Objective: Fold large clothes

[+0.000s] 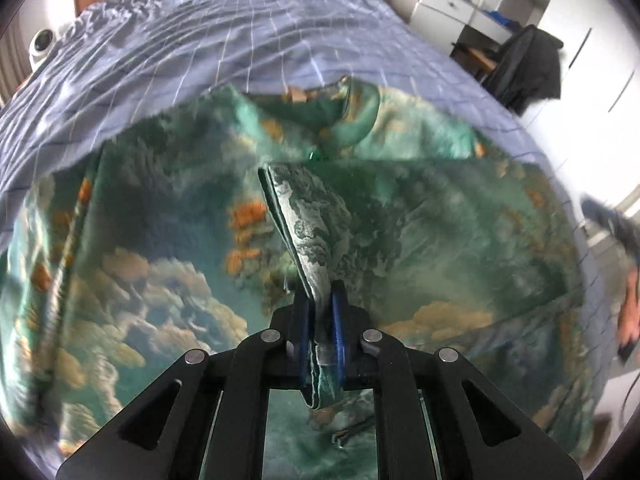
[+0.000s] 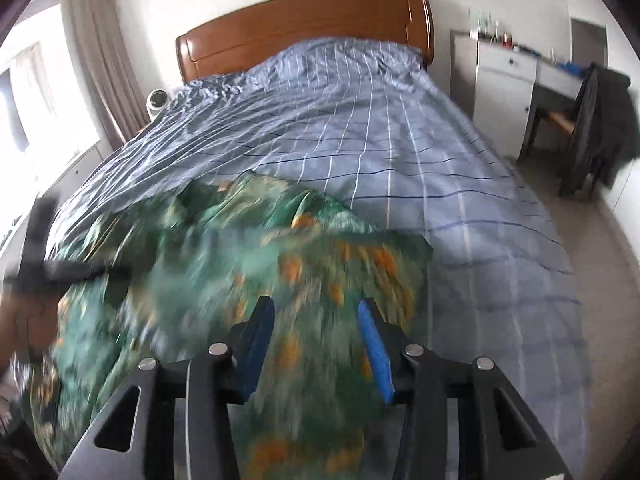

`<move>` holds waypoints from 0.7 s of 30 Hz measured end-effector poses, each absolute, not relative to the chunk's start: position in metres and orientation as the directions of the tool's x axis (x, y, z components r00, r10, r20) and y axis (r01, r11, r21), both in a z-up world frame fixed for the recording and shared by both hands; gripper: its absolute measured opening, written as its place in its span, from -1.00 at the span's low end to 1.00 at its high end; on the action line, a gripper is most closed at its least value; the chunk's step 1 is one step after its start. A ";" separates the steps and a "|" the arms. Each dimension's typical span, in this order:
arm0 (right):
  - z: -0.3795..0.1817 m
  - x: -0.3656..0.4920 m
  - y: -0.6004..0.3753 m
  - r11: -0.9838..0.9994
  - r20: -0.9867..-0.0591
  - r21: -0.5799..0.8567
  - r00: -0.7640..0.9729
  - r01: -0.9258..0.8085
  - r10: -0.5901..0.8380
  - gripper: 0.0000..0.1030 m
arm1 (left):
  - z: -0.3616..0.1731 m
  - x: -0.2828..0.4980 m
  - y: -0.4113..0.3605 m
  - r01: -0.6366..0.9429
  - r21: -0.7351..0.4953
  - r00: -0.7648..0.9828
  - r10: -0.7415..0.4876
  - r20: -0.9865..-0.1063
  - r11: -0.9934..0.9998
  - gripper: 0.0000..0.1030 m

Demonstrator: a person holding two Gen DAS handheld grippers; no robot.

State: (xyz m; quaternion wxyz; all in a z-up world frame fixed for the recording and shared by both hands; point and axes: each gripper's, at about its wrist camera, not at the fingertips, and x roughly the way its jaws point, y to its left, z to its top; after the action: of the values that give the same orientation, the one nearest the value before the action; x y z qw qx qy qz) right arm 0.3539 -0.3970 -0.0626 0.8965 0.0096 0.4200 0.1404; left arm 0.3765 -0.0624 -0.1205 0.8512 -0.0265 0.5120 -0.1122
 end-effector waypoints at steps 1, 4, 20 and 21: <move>-0.069 0.370 -0.394 0.959 -0.760 0.145 0.594 -0.242 0.264 -0.26 | -0.123 0.378 -0.061 0.157 -0.164 0.450 -0.219 -0.866 0.974 -0.81; -0.095 0.408 -0.389 0.961 -0.792 0.180 0.549 -0.210 0.268 -0.33 | -0.132 0.378 -0.057 0.138 -0.183 0.454 -0.226 -0.862 0.973 -0.78; -0.132 0.345 -0.389 0.951 -0.856 0.179 0.436 -0.252 0.277 -0.36 | -0.146 0.373 -0.053 0.150 -0.175 0.483 -0.227 -0.846 0.973 -0.67; -0.131 0.334 -0.390 0.950 -0.856 0.185 0.434 -0.254 0.282 -0.36 | -0.146 0.372 -0.053 0.150 -0.174 0.485 -0.226 -0.845 0.973 -0.67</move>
State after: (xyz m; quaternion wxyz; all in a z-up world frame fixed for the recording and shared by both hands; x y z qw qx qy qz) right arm 0.3337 -0.3903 -0.1308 0.8466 0.0141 0.5080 0.1582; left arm 0.3725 -0.0529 -0.1458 0.8608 -0.0383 0.4957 -0.1092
